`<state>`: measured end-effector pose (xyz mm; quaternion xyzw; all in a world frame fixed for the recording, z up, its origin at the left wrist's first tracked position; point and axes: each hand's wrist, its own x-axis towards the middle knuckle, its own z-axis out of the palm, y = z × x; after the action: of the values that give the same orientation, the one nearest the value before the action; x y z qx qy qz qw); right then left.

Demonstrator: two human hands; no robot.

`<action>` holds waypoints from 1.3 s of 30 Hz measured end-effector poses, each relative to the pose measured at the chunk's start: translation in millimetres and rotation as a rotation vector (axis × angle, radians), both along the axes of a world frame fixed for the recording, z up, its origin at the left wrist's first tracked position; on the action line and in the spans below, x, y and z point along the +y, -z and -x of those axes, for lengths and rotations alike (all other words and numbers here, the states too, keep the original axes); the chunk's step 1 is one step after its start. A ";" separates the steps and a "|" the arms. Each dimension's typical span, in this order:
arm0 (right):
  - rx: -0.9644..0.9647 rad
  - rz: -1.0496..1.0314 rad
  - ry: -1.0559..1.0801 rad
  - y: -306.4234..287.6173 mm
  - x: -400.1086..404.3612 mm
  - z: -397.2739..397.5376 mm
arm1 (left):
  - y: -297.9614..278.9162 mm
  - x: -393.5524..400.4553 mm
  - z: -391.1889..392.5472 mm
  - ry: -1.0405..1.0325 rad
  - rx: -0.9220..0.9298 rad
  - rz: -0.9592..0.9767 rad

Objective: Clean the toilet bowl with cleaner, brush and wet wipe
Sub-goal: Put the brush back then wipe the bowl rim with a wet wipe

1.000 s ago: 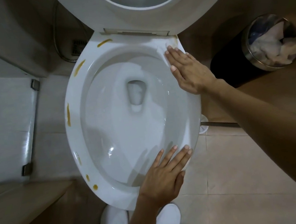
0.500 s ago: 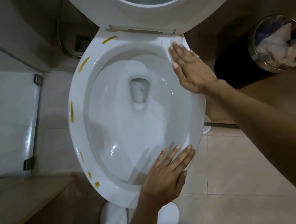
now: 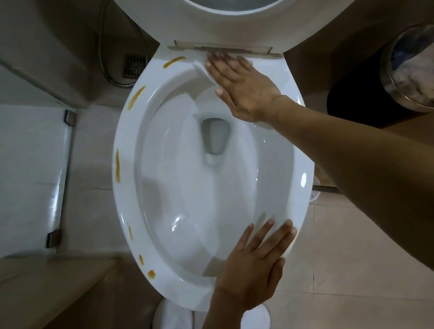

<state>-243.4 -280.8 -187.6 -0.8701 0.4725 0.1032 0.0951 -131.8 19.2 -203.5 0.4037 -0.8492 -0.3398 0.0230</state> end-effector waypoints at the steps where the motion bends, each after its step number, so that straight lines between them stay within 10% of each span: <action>1: 0.017 0.009 -0.022 0.7 1.4 4.8 | -0.5 -0.5 0.0 0.003 -0.001 -0.003; 39: -0.312 -0.158 0.406 -9.8 163.5 107.8 | -4.0 -0.5 1.2 0.014 -0.030 0.002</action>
<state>-351.3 -117.3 -177.8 -0.7528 0.6075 -0.0167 0.2531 -133.0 18.7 -199.5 0.4026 -0.8527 -0.3328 0.0081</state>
